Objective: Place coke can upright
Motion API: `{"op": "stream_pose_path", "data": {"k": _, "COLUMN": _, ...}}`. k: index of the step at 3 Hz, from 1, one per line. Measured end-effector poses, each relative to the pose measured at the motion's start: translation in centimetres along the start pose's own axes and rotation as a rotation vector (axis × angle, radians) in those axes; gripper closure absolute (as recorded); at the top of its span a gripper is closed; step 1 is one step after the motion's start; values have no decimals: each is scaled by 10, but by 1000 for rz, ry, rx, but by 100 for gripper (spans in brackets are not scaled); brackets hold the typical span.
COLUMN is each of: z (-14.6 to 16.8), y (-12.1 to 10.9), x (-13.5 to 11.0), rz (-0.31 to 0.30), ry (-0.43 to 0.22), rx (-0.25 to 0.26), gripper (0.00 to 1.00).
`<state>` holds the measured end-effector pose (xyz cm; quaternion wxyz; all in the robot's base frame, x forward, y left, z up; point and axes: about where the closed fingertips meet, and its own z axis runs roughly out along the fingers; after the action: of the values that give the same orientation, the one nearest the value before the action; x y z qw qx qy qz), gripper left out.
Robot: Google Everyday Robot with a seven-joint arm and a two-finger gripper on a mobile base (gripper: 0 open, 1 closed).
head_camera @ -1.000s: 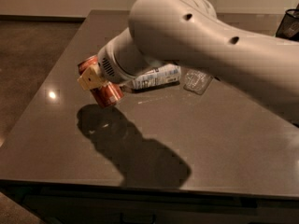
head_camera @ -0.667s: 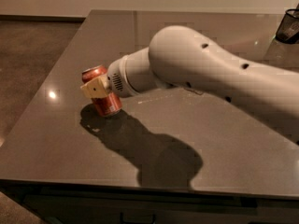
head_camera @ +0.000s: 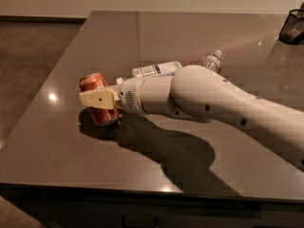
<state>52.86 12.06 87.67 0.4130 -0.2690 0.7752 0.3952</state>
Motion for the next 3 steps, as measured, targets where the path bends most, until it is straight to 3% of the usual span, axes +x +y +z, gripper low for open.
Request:
{"op": "stream_pose_path", "data": {"k": 1, "z": 0, "y": 0, "x": 0, "rz": -1, "ry": 0, "rx": 0, "gripper": 99}}
{"op": "stream_pose_path", "data": {"k": 2, "z": 1, "y": 2, "x": 0, "rz": -3, "ry": 1, "rx": -2, "gripper": 80}}
{"op": "stream_pose_path", "data": {"k": 3, "z": 2, "y": 5, "x": -1, "rz": -7, "ry": 3, "rx": -5, "gripper": 47}}
